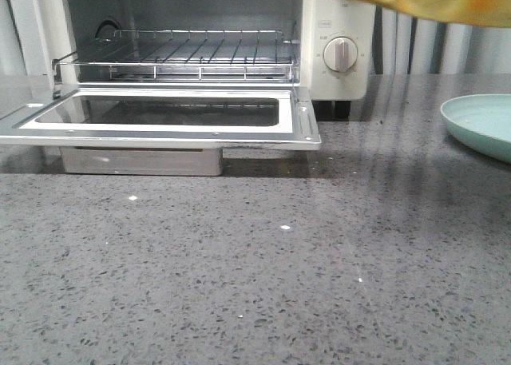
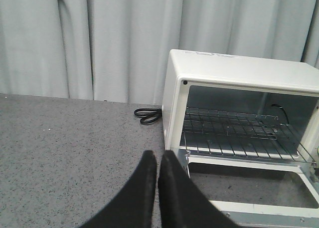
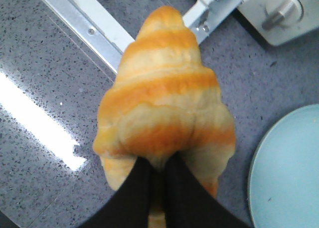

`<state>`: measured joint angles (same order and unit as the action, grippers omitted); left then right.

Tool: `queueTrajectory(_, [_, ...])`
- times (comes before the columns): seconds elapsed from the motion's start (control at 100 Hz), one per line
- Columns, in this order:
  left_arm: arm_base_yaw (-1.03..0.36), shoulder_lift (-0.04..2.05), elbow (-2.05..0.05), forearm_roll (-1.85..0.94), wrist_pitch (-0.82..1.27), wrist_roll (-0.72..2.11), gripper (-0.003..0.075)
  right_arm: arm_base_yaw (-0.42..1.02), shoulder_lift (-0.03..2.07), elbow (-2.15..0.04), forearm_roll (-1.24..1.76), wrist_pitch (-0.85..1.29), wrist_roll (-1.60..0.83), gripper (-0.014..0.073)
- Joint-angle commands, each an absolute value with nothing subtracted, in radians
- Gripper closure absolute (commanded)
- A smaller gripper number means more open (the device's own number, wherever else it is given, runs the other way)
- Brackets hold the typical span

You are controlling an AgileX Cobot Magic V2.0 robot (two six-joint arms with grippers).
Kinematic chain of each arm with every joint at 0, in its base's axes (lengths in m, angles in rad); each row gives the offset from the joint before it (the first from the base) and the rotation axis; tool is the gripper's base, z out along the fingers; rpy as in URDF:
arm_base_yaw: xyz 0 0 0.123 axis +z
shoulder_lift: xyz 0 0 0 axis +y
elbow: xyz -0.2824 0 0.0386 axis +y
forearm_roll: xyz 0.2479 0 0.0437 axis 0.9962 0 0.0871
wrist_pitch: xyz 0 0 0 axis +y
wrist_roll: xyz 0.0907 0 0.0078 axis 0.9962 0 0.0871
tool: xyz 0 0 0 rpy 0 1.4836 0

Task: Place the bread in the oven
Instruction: 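Carry the croissant with the right gripper into the open oven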

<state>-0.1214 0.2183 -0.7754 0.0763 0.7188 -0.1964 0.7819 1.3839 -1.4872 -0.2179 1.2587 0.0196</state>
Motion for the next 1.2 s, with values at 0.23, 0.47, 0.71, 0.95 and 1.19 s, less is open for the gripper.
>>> queueTrajectory(0.23, [-0.121,0.232,-0.805,0.069,0.660,-0.205,0.0741,1.006,1.545,-1.710,-0.539,1.201,0.014,0.0658])
queueTrajectory(0.47, [-0.121,0.232,-0.805,0.068,0.671,-0.205,0.0741,1.008,1.676,-1.864,-0.611,1.171,0.010,0.0662])
queueTrajectory(0.71, [-0.121,0.232,-0.805,0.064,0.671,-0.205,0.0741,0.992,1.767,-1.953,-0.655,1.114,0.008,0.0662])
queueTrajectory(0.95, [-0.121,0.232,-0.805,0.064,0.671,-0.205,0.0741,0.917,1.834,-2.020,-0.655,1.098,0.008,0.0662])
queueTrajectory(1.19, [-0.121,0.232,-0.805,0.064,0.671,-0.205,0.0741,0.857,1.856,-2.023,-0.651,1.007,0.008,0.0662])
